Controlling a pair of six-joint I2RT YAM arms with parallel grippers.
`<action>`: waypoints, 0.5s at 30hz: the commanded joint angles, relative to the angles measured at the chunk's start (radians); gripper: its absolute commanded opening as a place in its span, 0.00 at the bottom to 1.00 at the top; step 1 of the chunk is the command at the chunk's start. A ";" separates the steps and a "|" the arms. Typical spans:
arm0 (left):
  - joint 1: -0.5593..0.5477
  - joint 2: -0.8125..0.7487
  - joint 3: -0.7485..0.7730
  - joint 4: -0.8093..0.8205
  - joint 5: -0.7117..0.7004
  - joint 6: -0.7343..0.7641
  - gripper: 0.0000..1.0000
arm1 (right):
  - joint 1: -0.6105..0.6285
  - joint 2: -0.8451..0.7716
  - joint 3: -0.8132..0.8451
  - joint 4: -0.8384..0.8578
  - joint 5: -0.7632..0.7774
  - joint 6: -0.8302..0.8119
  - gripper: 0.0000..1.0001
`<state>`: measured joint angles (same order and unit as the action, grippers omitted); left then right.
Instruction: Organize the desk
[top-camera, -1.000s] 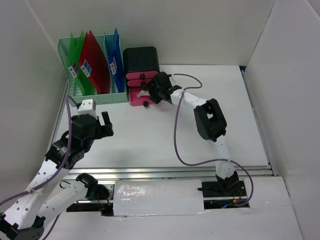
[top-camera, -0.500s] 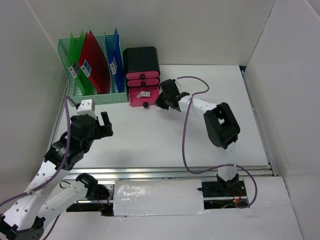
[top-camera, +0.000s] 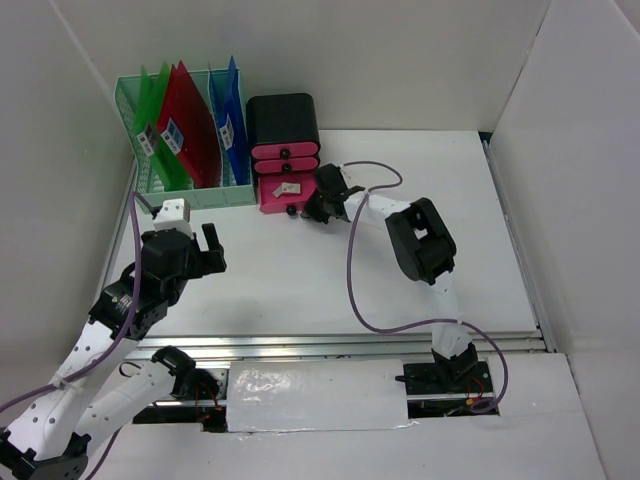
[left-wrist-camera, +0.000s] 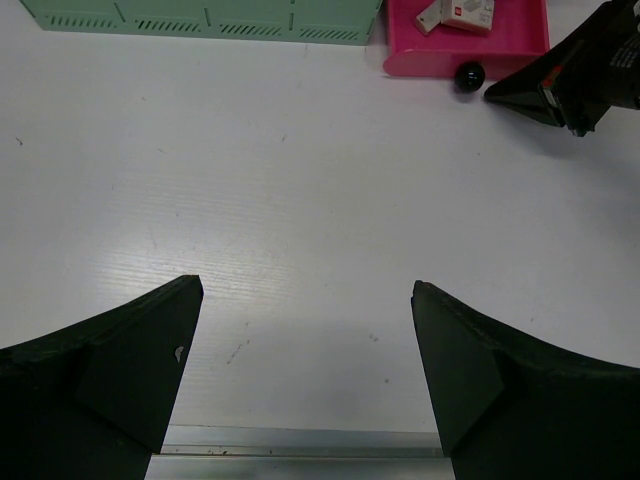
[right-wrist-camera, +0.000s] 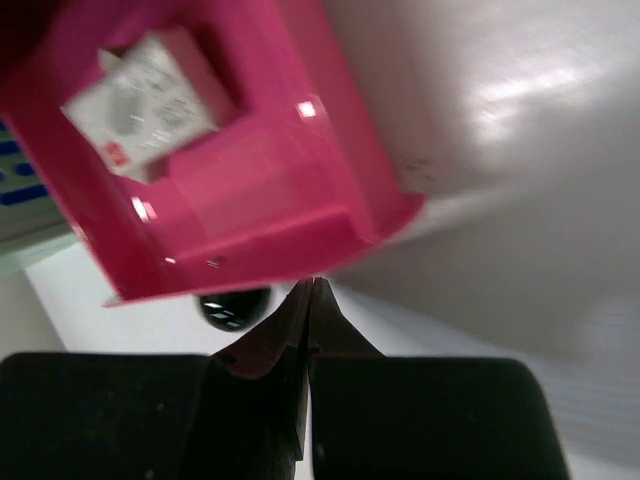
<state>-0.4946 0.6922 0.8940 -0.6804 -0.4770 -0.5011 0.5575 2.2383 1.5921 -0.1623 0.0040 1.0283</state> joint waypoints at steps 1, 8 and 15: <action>-0.005 0.001 -0.001 0.025 -0.009 0.004 1.00 | -0.005 0.035 0.092 0.093 -0.027 0.018 0.00; -0.004 -0.003 -0.003 0.025 -0.011 0.004 1.00 | -0.008 0.112 0.196 0.107 -0.027 0.073 0.00; -0.005 0.000 -0.003 0.028 -0.005 0.006 1.00 | -0.033 0.169 0.273 0.110 -0.039 0.122 0.00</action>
<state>-0.4946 0.6922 0.8940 -0.6800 -0.4759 -0.5011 0.5365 2.3974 1.8214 -0.1177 -0.0307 1.1114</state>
